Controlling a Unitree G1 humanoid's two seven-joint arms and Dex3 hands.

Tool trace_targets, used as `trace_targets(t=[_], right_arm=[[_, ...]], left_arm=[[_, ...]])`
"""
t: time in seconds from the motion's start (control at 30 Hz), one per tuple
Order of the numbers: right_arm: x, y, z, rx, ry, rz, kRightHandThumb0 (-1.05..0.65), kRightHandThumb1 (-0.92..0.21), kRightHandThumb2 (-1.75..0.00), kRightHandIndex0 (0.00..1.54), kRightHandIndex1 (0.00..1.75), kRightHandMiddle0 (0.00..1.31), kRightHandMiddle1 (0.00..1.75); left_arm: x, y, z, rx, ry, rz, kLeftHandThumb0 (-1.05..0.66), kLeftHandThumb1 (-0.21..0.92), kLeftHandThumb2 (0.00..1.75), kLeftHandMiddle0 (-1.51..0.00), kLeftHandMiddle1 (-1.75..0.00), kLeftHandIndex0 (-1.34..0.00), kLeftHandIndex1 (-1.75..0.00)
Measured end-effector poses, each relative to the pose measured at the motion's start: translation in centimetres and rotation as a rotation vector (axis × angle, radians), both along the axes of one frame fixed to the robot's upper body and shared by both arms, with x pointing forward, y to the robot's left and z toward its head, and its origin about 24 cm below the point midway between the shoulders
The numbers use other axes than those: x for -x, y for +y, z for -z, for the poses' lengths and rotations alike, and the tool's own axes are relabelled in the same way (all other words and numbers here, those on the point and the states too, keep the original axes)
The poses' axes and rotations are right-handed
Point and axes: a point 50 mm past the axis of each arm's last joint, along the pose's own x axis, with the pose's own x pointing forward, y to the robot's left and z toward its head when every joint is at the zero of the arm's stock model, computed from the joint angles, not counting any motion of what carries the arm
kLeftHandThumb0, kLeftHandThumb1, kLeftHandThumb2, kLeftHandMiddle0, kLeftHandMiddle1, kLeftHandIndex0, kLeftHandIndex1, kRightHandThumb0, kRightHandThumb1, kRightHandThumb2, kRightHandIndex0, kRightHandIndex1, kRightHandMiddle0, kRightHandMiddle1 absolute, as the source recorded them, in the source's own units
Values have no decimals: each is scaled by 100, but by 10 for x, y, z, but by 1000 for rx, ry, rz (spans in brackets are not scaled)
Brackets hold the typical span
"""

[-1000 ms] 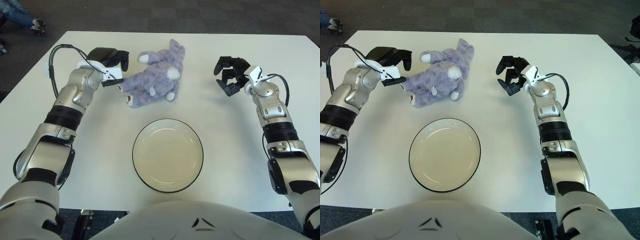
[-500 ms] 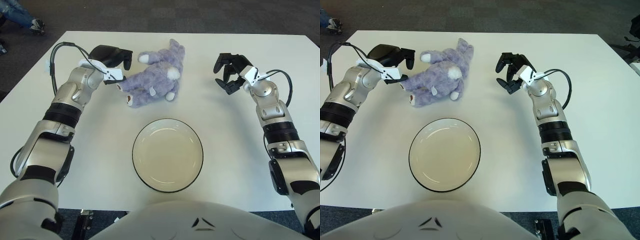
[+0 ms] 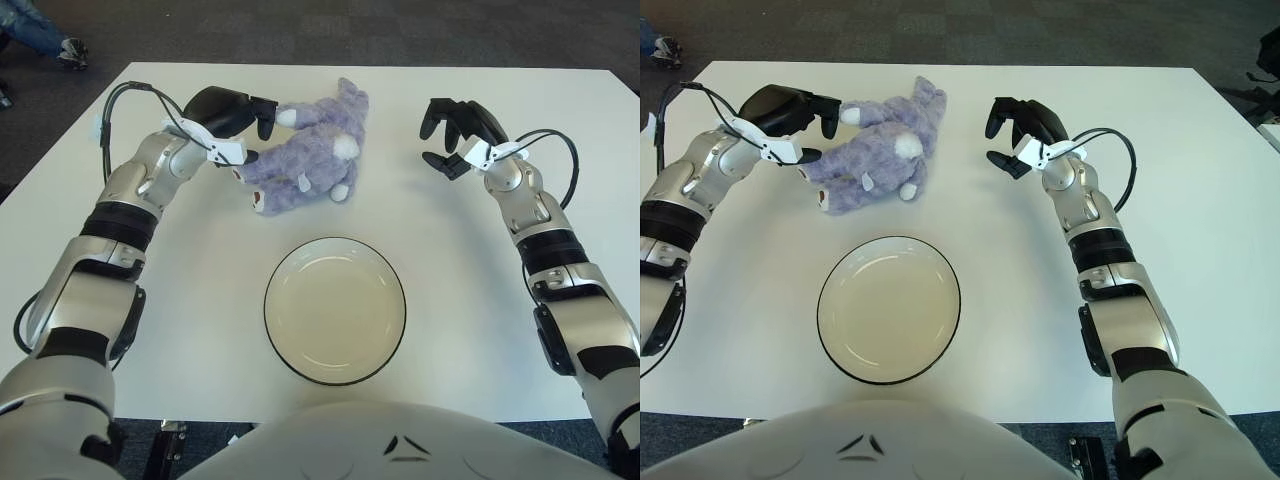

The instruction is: Put the doll into the plate.

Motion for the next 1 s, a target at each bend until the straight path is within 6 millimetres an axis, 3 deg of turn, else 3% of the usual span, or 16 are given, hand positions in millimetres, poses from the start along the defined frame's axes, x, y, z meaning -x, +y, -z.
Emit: trace_targets(t=[0.03, 0.13, 0.33, 0.43, 0.8, 1.0], right_arm=[[-1, 1, -2, 12, -16, -5, -2, -1, -156, 82, 170, 78, 149], [-3, 4, -6, 43, -52, -13, -1, -2, -155, 79, 165, 77, 157], [-5, 6, -11, 72, -90, -18, -1, -2, -157, 77, 165, 76, 163], [-6, 7, -10, 83, -92, -18, -1, -2, -158, 77, 165, 76, 163], [-5, 7, -8, 82, -89, -32, -1, -2, -158, 76, 166, 76, 165], [-5, 7, -5, 85, -70, -42, -1, -6, -153, 74, 164, 74, 163]], left_arm=[[0, 0, -1, 2, -2, 1, 0, 5, 155, -77, -155, -71, -175], [1, -1, -3, 18, -5, 7, 0, 5, 151, -87, -140, -68, -175], [5, -1, -10, 95, -1, 7, -1, 6, 157, -84, -167, -59, -169], [10, -3, -10, 132, 4, 4, -1, 7, 157, -83, -172, -58, -167], [20, -13, -6, 234, 80, -3, -1, 16, 150, -76, -175, -47, -173], [21, -14, -8, 261, 103, -19, -1, 26, 138, -70, -169, -40, -174]])
